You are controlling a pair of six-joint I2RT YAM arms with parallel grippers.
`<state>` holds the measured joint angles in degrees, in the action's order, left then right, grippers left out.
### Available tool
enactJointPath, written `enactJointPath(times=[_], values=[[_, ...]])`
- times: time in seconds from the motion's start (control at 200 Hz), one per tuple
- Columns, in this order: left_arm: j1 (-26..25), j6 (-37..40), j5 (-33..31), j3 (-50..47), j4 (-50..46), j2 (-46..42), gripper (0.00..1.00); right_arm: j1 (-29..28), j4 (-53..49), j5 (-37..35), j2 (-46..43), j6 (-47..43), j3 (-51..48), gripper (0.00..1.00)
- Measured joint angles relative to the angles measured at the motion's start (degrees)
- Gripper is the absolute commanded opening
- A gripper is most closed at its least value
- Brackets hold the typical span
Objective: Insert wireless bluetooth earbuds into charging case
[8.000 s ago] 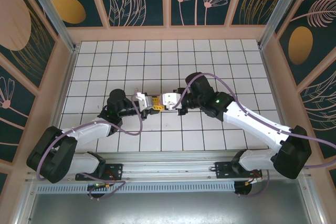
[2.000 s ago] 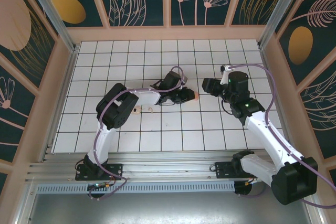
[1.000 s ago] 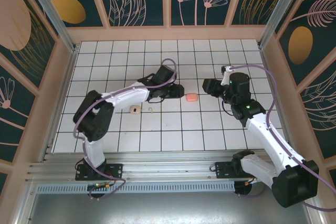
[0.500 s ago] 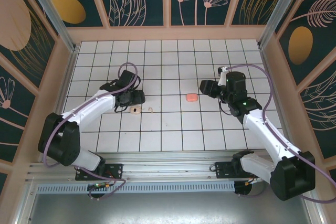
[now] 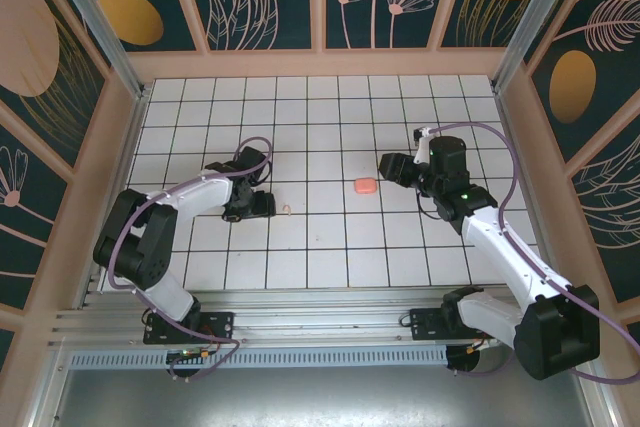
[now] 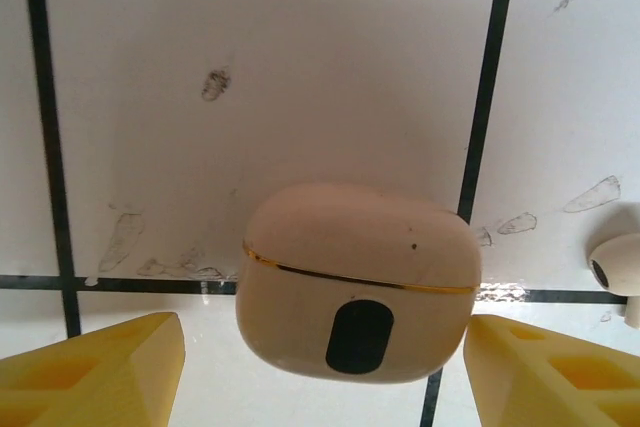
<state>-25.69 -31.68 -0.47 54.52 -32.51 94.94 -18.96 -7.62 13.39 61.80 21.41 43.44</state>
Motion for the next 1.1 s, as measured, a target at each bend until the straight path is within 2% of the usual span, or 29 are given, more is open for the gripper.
enactJointPath(times=[0.25,0.596,0.786,1.016,1.101], values=[[0.00,1.09,0.15,0.00,1.44,2.12,0.69,-0.15,0.00,0.07,0.24,0.00,0.22,0.57],[0.22,2.78,-0.72,2.08,-0.81,3.74,0.51,-0.22,-0.04,0.24,0.68,0.02,1.16,0.56],[0.22,3.63,-0.72,2.29,0.02,3.54,0.48,-0.26,0.00,2.25,2.29,0.07,1.20,0.55],[0.22,6.47,-1.16,0.87,2.34,-3.15,0.38,-0.26,0.15,6.10,5.07,0.63,1.88,0.55],[0.22,8.83,-0.48,-1.31,4.04,-7.02,0.37,-0.26,1.09,8.70,6.25,0.66,2.25,0.54]])
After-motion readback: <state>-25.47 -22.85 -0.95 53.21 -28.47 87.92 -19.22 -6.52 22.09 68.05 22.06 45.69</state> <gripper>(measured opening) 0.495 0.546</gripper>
